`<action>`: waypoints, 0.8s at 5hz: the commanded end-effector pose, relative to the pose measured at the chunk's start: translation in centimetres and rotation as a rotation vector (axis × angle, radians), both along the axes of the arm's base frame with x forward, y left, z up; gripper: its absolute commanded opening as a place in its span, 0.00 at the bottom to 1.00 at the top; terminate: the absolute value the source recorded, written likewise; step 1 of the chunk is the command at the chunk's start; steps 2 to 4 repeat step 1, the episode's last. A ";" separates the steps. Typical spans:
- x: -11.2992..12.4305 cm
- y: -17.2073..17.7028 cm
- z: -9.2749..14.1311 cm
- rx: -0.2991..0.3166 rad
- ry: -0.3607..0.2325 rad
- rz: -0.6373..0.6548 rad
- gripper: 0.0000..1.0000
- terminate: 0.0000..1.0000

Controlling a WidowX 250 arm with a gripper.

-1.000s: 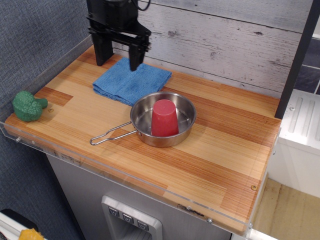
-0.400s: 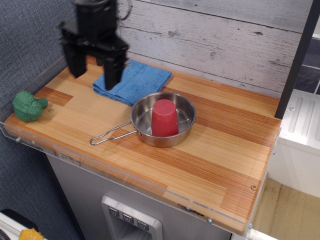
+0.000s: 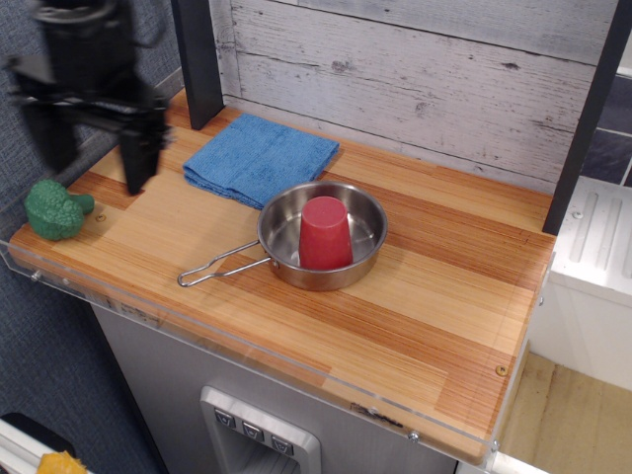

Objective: Press the blue table cloth.

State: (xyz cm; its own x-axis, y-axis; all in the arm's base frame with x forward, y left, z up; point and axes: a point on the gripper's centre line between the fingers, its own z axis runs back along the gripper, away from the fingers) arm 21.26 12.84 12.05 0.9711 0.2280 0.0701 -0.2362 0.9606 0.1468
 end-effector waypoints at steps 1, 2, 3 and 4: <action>-0.2 -0.3 0.9 0.019 -0.030 -0.006 1.00 1.00; -0.2 -0.3 0.9 0.019 -0.030 -0.006 1.00 1.00; -0.2 -0.3 0.9 0.019 -0.030 -0.006 1.00 1.00; -0.2 -0.3 0.9 0.019 -0.030 -0.006 1.00 1.00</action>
